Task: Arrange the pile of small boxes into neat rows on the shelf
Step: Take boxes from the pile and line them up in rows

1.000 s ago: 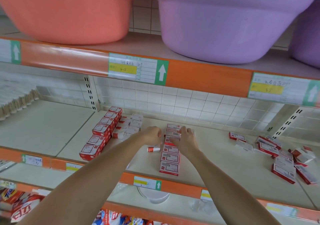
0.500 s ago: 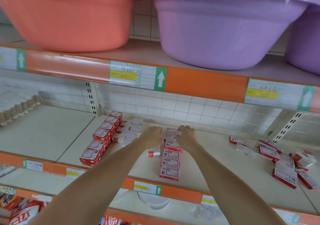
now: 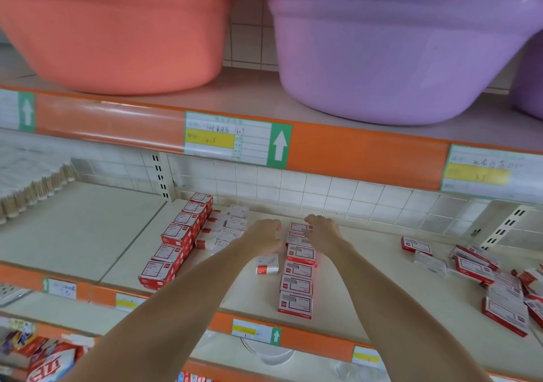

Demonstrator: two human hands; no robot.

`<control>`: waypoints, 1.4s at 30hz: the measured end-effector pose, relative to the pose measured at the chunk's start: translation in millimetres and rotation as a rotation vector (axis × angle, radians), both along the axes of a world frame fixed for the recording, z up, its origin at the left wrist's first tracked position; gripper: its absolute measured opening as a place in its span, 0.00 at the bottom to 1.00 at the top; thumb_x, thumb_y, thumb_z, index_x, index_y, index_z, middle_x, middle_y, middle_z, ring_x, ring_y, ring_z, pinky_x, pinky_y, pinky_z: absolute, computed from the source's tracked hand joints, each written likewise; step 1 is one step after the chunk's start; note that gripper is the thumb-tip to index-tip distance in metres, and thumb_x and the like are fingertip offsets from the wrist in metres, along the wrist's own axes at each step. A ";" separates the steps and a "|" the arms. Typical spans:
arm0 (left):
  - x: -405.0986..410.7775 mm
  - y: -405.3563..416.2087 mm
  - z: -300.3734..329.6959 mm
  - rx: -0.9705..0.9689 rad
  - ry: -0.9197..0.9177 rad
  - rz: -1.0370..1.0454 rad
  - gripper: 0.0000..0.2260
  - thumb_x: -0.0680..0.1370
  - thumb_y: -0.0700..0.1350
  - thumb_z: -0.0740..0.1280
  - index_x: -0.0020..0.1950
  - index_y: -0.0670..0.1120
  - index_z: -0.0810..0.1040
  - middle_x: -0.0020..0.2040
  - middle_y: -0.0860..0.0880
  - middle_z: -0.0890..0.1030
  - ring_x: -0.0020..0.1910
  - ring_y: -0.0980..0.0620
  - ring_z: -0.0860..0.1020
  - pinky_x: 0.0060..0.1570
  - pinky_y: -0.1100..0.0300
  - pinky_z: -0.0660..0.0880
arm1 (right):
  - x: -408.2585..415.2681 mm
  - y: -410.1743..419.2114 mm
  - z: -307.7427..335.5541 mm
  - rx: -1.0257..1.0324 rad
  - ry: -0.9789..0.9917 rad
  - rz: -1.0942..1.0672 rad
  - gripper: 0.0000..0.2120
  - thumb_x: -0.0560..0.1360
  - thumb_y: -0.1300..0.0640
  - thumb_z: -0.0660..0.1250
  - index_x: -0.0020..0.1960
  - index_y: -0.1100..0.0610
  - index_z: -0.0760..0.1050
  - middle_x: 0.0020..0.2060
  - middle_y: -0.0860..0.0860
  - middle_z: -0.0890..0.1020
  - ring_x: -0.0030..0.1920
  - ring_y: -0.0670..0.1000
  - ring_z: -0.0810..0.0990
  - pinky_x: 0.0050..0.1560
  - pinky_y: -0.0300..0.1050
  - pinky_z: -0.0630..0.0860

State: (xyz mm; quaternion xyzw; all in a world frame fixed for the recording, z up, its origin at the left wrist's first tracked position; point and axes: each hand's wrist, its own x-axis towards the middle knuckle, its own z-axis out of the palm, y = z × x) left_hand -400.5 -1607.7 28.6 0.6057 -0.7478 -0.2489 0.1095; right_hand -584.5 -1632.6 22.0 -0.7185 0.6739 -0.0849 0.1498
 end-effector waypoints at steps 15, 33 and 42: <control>-12.1 -3.7 0.9 0.014 -0.069 -0.088 0.05 0.79 0.40 0.61 0.46 0.47 0.75 0.43 0.51 0.77 0.46 0.50 0.77 0.42 0.61 0.70 | 4.5 20.7 10.3 0.117 0.248 -0.177 0.28 0.74 0.29 0.58 0.51 0.54 0.75 0.43 0.50 0.80 0.46 0.53 0.79 0.48 0.46 0.78; -7.9 19.7 6.6 0.020 -0.215 -0.102 0.09 0.82 0.42 0.57 0.51 0.43 0.77 0.38 0.49 0.75 0.39 0.50 0.75 0.38 0.61 0.71 | 25.7 30.0 23.0 0.050 -0.303 -0.401 0.09 0.71 0.61 0.68 0.50 0.57 0.72 0.38 0.51 0.77 0.36 0.50 0.75 0.31 0.42 0.70; 2.3 19.4 20.4 -0.054 -0.142 -0.004 0.16 0.79 0.42 0.61 0.67 0.49 0.73 0.66 0.48 0.75 0.64 0.47 0.73 0.63 0.53 0.71 | 14.3 38.0 25.1 0.063 -0.885 -0.444 0.10 0.77 0.56 0.62 0.57 0.49 0.74 0.35 0.53 0.83 0.31 0.50 0.79 0.35 0.45 0.79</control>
